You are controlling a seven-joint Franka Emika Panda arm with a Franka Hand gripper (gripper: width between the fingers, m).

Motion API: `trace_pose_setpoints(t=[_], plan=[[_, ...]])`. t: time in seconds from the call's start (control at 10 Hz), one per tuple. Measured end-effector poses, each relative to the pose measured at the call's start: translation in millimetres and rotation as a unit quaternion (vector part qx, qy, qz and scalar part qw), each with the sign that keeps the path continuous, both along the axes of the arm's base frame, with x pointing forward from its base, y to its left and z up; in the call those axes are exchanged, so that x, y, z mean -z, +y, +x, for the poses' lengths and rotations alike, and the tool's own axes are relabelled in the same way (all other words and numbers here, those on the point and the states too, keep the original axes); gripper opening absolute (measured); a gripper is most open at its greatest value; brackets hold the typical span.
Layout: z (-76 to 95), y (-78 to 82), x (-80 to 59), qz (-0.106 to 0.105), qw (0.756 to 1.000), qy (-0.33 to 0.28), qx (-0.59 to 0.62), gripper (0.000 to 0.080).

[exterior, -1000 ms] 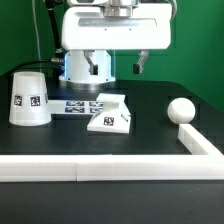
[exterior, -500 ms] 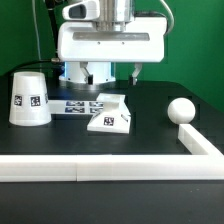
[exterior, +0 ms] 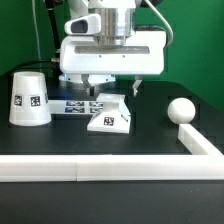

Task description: Assemble lamp

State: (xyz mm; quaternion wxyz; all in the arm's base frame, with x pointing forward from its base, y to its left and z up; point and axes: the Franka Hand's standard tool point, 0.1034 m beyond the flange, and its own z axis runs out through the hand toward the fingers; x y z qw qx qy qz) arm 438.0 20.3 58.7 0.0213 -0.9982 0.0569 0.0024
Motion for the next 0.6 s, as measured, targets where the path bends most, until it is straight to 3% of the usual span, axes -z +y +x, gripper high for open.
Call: trace_pose_setpoints(t=[0.5,0.6], plan=[[-3.0,2.5,7.1,0.000,1.000,0.001,-0.008,0.0699],[-2.8,2.5,7.1,0.000,1.000,0.000,-0.008,0.0579]])
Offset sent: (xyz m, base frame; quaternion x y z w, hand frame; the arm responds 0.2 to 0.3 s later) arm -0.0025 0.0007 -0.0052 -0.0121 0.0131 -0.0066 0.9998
